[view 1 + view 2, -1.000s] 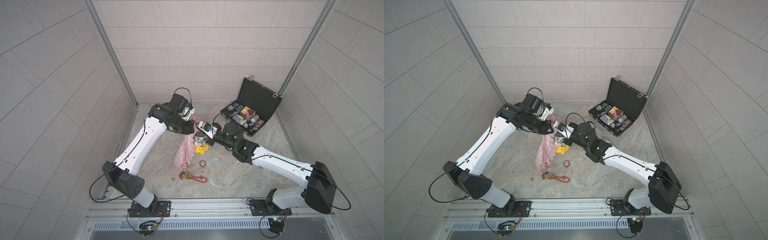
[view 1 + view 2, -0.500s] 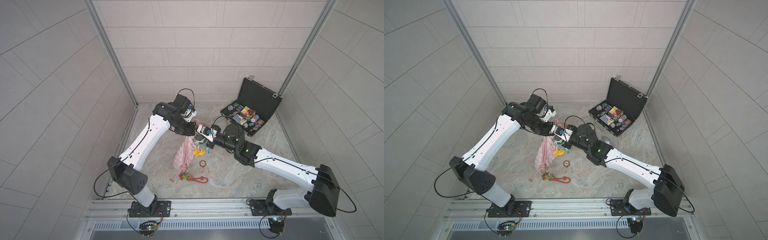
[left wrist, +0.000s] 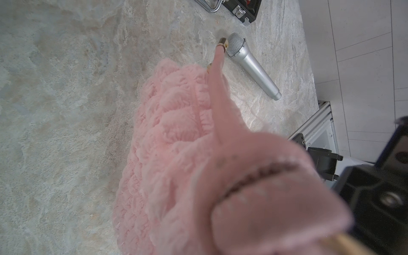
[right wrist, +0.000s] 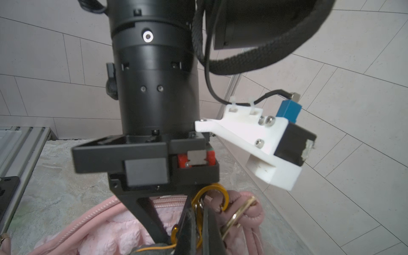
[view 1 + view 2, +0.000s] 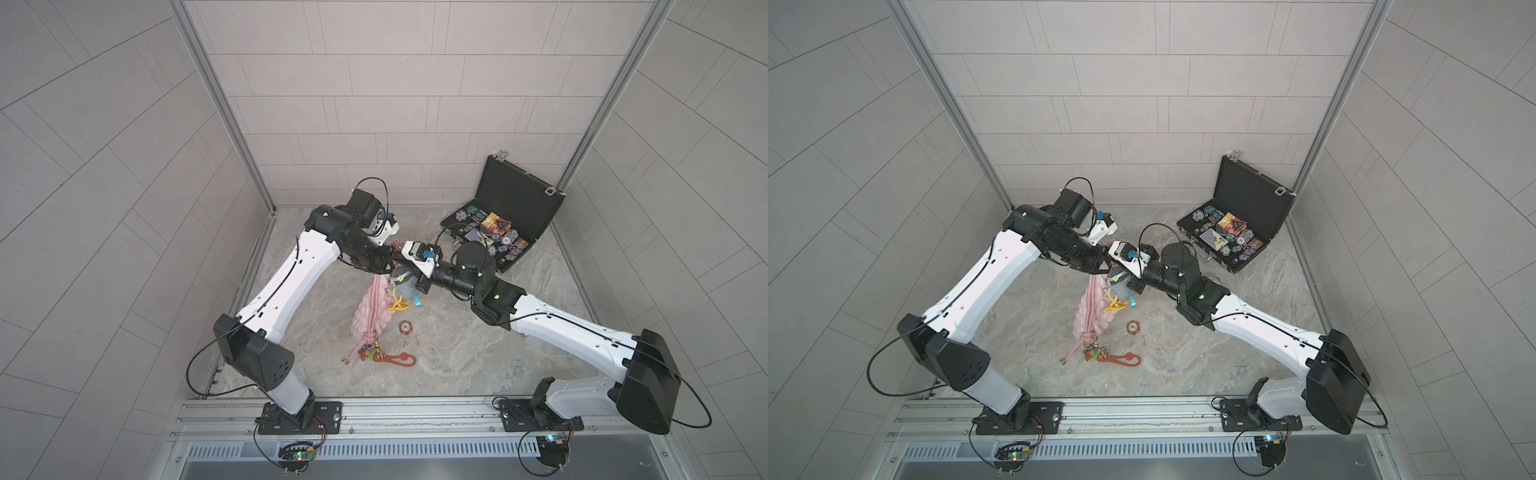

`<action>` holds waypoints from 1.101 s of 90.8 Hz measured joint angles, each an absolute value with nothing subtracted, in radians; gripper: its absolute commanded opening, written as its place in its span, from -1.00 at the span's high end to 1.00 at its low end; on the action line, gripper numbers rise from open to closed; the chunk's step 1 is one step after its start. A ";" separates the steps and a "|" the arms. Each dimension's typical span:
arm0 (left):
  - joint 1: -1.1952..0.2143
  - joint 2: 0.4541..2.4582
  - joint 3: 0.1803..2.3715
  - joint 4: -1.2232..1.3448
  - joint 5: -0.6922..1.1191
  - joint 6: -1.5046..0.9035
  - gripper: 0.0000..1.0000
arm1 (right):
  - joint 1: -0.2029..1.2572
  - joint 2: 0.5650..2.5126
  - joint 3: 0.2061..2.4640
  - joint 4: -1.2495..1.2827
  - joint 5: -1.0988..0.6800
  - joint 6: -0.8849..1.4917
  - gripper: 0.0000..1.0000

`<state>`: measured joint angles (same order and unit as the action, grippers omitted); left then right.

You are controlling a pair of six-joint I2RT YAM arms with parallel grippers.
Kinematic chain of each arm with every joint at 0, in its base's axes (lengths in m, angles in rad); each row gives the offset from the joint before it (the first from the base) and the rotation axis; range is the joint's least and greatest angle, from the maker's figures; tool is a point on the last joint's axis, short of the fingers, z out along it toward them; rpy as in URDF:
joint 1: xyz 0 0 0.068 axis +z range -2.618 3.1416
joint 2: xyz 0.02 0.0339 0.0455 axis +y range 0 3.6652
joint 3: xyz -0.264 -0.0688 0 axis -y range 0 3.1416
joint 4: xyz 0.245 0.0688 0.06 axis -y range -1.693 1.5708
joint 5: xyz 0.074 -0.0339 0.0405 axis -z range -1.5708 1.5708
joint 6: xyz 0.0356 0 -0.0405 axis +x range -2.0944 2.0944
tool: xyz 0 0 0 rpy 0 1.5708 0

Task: Remove the decoration from the bag
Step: Remove the decoration item from the bag, then place the decoration item at the center of the board.

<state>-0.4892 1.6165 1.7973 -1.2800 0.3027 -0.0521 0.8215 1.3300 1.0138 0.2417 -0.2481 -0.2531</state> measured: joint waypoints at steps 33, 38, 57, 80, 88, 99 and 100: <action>-0.447 1.615 1.796 -1.258 0.262 -0.065 1.00 | 0.820 1.208 0.946 0.202 -0.289 -0.217 1.00; -0.423 1.615 1.796 -1.246 0.240 -0.072 1.00 | 0.820 1.185 0.928 0.192 -0.292 -0.207 1.00; -0.343 1.615 1.796 -1.216 0.143 -0.078 1.00 | 0.802 1.170 0.886 0.112 -0.311 -0.170 1.00; -0.271 1.613 1.764 -1.174 0.112 -0.059 1.00 | 0.692 1.265 0.875 0.004 -0.375 -0.108 1.00; -0.259 1.613 1.734 -1.159 0.125 -0.058 1.00 | 0.662 1.331 0.879 -0.040 -0.398 -0.092 1.00; -0.252 1.613 1.689 -1.136 0.164 -0.058 0.99 | 0.654 1.427 0.912 -0.130 -0.414 -0.081 1.00; -0.252 1.613 1.686 -1.135 0.169 -0.058 0.99 | 0.654 1.434 0.916 -0.140 -0.416 -0.081 1.00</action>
